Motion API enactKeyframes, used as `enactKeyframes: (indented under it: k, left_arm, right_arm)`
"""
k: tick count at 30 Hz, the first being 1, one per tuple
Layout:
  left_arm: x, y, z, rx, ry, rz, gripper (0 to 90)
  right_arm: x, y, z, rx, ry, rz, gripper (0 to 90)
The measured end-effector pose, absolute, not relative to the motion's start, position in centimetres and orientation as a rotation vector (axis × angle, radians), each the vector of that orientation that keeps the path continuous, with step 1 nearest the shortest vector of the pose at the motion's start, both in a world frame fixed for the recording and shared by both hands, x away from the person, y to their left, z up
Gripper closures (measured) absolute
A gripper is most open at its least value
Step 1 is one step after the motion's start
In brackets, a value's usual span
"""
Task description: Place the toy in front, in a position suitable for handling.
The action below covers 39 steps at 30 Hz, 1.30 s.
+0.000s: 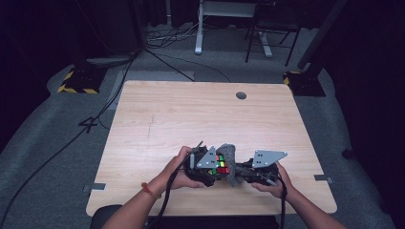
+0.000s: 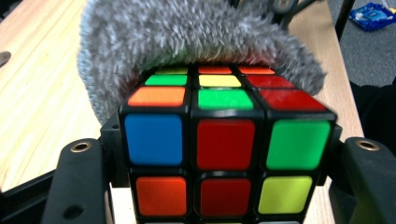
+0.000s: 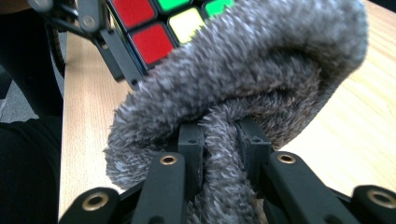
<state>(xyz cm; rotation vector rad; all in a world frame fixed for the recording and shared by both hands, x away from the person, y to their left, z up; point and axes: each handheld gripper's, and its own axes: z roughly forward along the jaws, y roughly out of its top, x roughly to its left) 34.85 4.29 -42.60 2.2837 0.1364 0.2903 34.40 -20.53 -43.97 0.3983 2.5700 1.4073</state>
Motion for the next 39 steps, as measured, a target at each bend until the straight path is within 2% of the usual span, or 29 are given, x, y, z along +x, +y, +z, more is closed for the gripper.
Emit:
enactKeyframes:
  k: [6, 14, 20, 26, 31, 39]
  left_arm:
    - [34.8, 3.9, -43.1, 2.332, 0.130, 0.298, 33.0]
    - [33.8, 1.4, -44.3, 2.411, 0.072, 0.339, 33.2]
    - [34.3, 2.6, -43.5, 2.361, 0.127, 0.339, 33.3]
    - [34.6, 3.9, -42.3, 2.234, 0.159, 0.317, 33.3]
    - [34.6, 3.7, -42.6, 2.245, 0.140, 0.289, 33.1]
    - [34.7, 3.4, -43.0, 2.300, 0.147, 0.324, 33.1]
  right_arm:
    - [34.3, -20.8, -43.4, 0.402, 2.544, 1.435, 75.3]
    - [33.1, -20.0, -42.5, 0.313, 2.535, 1.358, 75.1]
    - [34.0, -20.2, -42.9, 0.377, 2.539, 1.255, 75.2]
    - [35.1, -20.8, -44.2, 0.447, 2.592, 1.276, 75.2]
    - [34.6, -20.7, -43.7, 0.432, 2.575, 1.375, 75.4]
    - [34.5, -21.1, -43.2, 0.438, 2.548, 1.413, 75.5]
